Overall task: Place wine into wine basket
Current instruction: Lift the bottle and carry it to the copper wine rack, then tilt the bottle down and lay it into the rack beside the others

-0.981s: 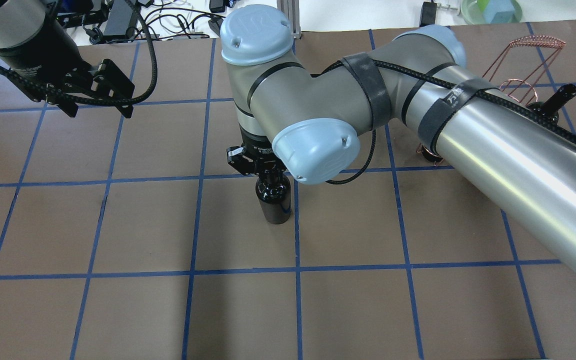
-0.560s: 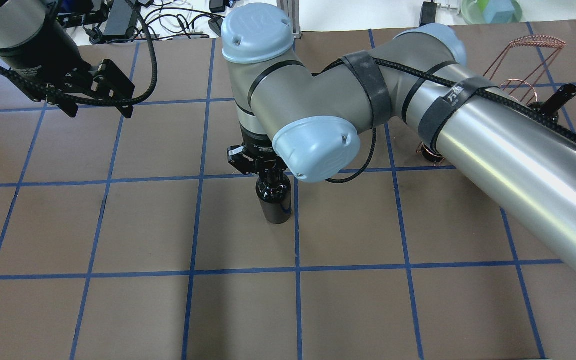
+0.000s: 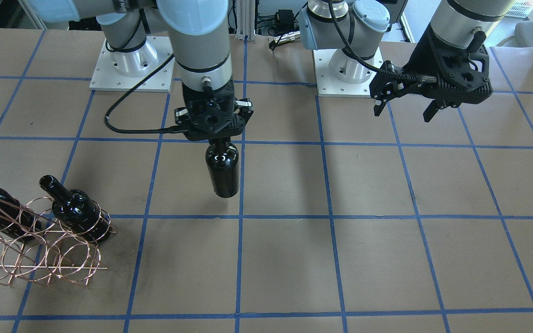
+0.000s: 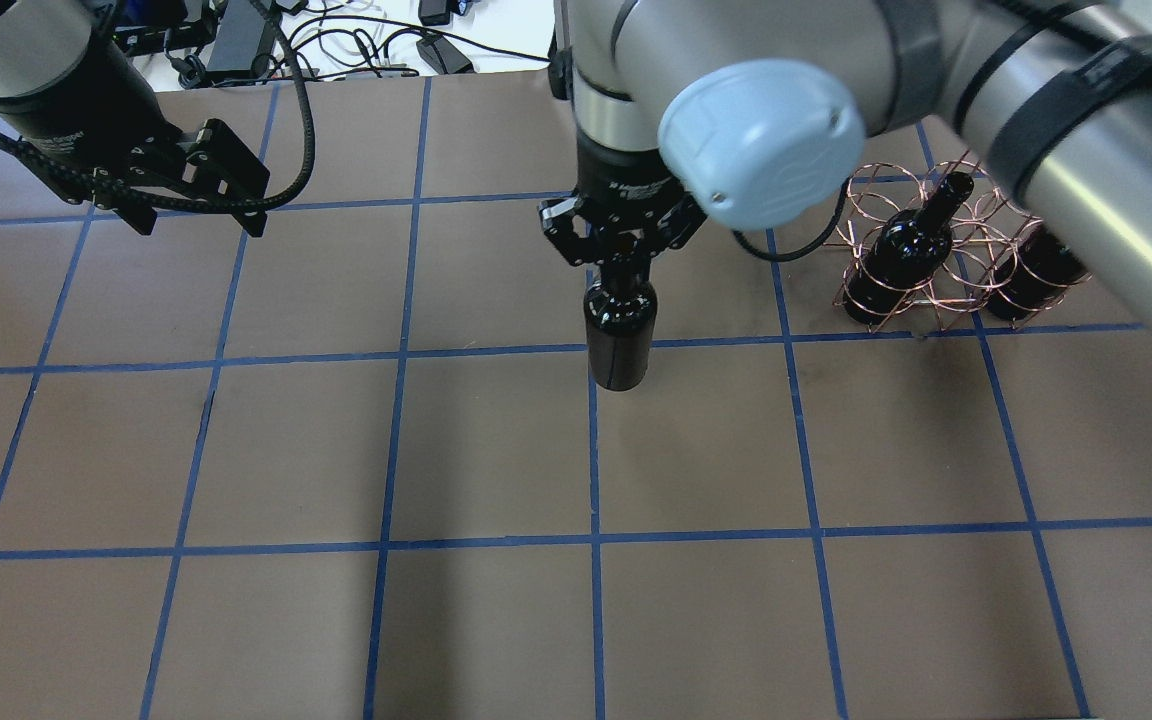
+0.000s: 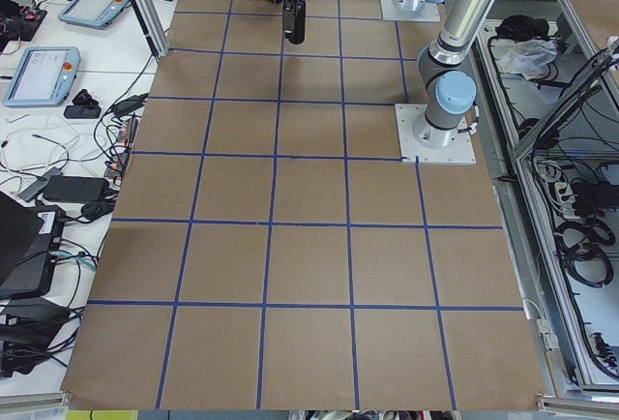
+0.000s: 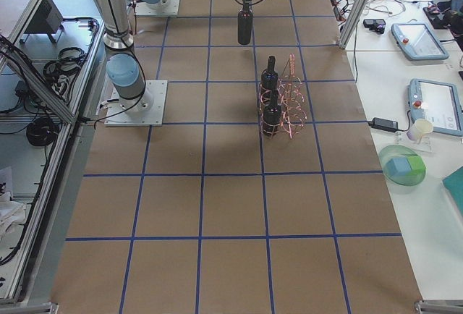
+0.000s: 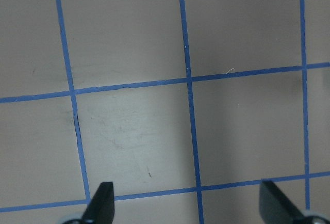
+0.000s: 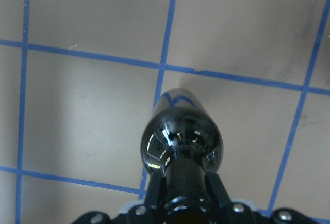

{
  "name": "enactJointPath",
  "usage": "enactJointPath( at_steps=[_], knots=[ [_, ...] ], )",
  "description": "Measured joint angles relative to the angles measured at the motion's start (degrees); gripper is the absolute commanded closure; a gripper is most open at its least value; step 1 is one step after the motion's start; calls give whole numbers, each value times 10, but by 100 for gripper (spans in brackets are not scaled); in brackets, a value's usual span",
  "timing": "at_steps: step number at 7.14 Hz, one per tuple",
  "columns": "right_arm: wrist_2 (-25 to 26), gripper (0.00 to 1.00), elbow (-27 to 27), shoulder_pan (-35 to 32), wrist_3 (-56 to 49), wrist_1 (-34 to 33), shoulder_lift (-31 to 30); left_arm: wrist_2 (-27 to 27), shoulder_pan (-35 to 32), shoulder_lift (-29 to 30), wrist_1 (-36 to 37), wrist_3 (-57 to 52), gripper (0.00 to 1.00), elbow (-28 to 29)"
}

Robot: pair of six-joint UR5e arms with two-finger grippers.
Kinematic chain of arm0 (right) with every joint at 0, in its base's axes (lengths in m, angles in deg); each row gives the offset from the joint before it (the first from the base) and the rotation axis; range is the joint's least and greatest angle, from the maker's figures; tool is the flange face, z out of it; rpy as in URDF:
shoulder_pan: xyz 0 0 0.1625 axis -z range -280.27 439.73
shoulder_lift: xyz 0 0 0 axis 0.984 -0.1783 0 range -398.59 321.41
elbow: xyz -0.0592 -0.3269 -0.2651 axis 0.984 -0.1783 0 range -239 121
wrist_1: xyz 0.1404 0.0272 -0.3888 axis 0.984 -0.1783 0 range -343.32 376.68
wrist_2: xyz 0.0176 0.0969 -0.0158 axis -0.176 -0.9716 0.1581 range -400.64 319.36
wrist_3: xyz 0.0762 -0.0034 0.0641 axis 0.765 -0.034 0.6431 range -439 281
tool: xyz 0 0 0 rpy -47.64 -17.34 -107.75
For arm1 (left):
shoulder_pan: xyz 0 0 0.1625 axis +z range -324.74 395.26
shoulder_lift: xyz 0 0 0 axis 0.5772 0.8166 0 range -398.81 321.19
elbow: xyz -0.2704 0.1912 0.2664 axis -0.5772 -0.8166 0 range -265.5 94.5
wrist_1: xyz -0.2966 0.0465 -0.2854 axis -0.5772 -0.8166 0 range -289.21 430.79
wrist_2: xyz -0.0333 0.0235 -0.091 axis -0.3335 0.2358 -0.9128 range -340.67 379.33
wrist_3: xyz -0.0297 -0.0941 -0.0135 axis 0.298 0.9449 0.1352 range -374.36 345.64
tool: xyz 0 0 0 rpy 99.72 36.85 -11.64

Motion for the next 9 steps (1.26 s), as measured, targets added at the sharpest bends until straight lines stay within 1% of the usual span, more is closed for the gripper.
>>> enactJointPath(
  at_steps=[2,3,5,7,9],
  knots=[
    [9,100,-11,73,-71,46,-39,0,0,0,0,0,0,0],
    [23,100,-13,104,-114,74,-59,0,0,0,0,0,0,0],
    [43,100,-13,157,-175,121,-81,1,0,0,1,0,0,0],
    [52,100,-14,223,-232,139,-88,1,0,0,1,0,0,0],
    [95,100,-15,279,-314,147,-96,1,0,0,1,0,0,0]
  ],
)
